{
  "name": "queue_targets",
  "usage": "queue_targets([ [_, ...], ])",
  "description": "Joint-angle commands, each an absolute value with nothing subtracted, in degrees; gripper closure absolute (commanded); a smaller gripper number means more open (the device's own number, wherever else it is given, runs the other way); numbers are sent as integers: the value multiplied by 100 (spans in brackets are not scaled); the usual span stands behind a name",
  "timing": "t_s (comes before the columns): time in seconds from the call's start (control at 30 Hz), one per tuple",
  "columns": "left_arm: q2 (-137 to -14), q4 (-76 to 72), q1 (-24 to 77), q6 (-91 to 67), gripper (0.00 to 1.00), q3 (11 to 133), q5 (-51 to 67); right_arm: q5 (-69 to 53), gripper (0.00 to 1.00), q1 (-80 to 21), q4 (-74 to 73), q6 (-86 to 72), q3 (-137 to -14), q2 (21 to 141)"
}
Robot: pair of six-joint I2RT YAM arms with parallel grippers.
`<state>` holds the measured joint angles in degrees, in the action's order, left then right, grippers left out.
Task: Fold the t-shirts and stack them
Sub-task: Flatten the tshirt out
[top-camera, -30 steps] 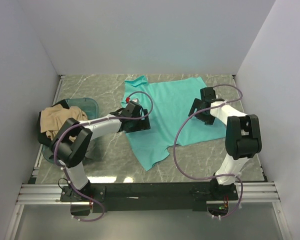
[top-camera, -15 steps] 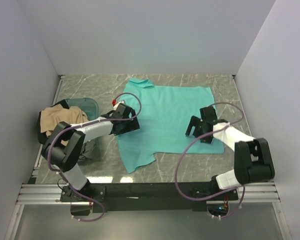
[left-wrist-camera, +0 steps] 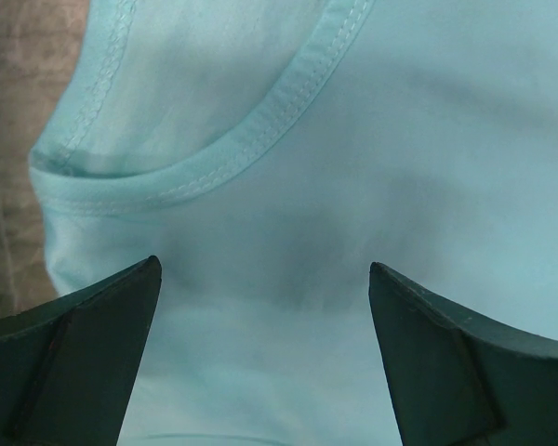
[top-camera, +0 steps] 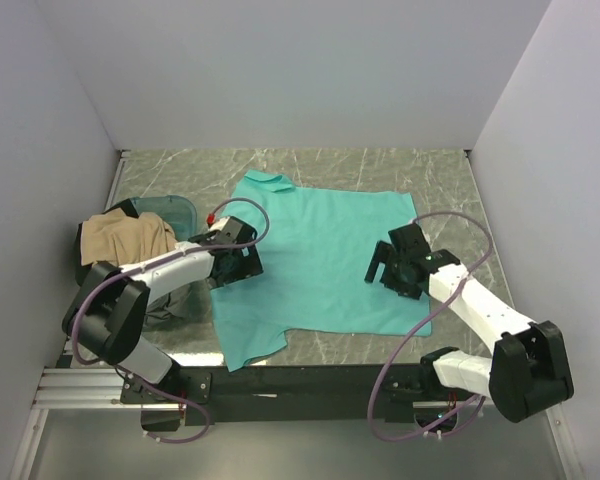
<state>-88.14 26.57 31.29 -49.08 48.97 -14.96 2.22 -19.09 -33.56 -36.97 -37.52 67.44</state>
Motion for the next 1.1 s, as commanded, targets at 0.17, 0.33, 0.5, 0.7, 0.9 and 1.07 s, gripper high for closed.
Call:
queue_targets([
  [0.17, -8954, 2524, 3103, -4422, 0, 6318, -1468, 54, 3, -1854, -2603, -3262, -5291, 7223],
  [0.33, -9947, 2303, 2883, -4158, 0, 7785, -934, -369, 3, -1846, -2347, -3015, -5414, 7699],
  [0.5, -11476, 2126, 2681, -3841, 1, 9513, -528, -106, 3, -1828, -2329, -2786, -5344, 7770],
  [0.7, -12857, 2055, 2452, -3674, 1, 11053, 386, -167, 3, -1592, -2224, -2681, -5177, 7787],
  [0.9, -13535, 1969, 2399, -3568, 1, 11724, 606, -474, 4, -1327, -2171, -2654, -5115, 7875],
  [1.07, -14140, 2249, 2391, -3419, 1, 12374, 580, -413, 4, -1213, -2162, -2637, -5071, 7831],
])
